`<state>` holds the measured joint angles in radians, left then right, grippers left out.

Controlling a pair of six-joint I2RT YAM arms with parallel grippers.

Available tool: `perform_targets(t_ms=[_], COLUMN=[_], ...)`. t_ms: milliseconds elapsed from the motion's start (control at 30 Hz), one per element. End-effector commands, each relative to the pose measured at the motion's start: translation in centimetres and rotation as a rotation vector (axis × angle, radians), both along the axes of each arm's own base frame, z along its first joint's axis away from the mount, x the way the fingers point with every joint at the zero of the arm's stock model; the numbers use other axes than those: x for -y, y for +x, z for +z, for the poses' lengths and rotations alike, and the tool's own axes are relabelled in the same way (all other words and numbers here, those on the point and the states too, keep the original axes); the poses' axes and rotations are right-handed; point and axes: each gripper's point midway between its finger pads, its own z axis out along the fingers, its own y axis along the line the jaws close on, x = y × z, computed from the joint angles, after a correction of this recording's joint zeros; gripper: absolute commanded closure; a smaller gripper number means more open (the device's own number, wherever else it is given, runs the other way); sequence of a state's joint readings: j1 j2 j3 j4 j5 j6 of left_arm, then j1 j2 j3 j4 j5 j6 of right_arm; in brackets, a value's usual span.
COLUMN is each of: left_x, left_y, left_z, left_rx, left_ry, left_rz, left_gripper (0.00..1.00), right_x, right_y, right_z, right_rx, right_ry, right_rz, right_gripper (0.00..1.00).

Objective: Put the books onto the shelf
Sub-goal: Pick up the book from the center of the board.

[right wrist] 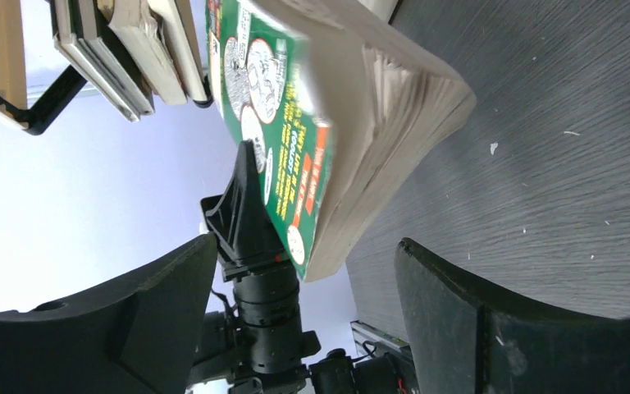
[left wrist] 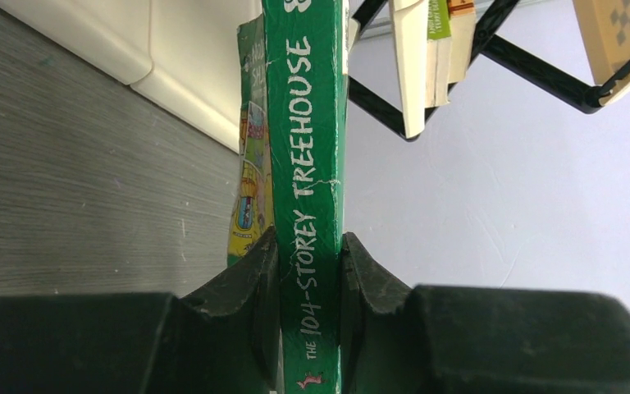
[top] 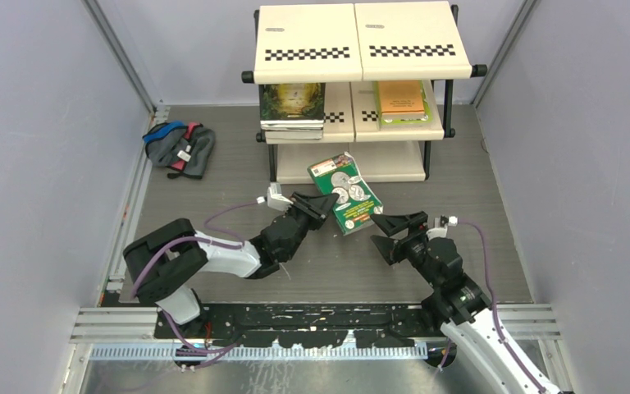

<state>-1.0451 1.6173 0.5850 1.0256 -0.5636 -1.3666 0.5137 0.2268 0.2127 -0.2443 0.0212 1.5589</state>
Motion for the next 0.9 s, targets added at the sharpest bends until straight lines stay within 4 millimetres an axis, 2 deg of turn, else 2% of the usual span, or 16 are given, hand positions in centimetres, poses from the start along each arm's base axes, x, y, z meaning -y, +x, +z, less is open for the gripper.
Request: perform_targets(t_ms=[0, 167, 367, 500, 867], left_x=[0.0, 0.3, 1.0, 1.3, 1.9], left_y=[0.7, 0.8, 0.7, 0.6, 0.4], left_z=[4.1, 3.8, 4.4, 5.0, 5.2], left_rx=[0.058, 0.052, 0.055, 0.058, 0.047], left_ry=[-0.133, -0.135, -0.154, -0.164, -0.180], left_rz=[0.040, 0.035, 0.015, 0.005, -0.020], left_gripper=[1.00, 1.00, 1.00, 1.00, 1.00], right_x=[0.3, 0.7, -0.2, -0.6, -1.8], right_y=[-0.5, -0.9, -0.2, 0.4, 1.4], right_z=[1.8, 2.2, 1.4, 1.6, 0.7], right_rx=[0.038, 0.045, 0.030, 0.038, 0.033], right_ry=[0.035, 0.031, 0.047, 0.058, 0.047], right_rz=[-0.006, -0.012, 0.003, 0.005, 0.015], right_gripper=[0.16, 0.16, 0.15, 0.15, 0.15])
